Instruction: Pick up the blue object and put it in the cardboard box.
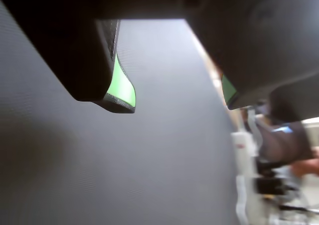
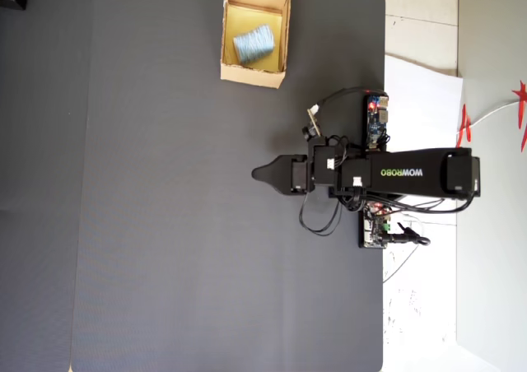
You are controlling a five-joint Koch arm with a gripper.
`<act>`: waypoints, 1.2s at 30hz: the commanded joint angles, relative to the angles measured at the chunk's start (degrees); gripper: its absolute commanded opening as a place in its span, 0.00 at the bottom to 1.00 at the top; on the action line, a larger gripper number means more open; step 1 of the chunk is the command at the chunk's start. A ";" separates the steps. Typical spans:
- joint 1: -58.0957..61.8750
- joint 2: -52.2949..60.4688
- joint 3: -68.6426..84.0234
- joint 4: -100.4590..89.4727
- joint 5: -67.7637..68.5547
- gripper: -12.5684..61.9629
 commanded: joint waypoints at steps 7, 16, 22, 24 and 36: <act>0.00 4.92 2.29 9.76 1.14 0.64; 0.09 4.66 2.29 15.47 1.76 0.62; 0.53 4.66 2.29 15.56 1.41 0.62; 0.53 4.66 2.29 15.56 1.41 0.62; 0.53 4.66 2.29 15.56 1.41 0.63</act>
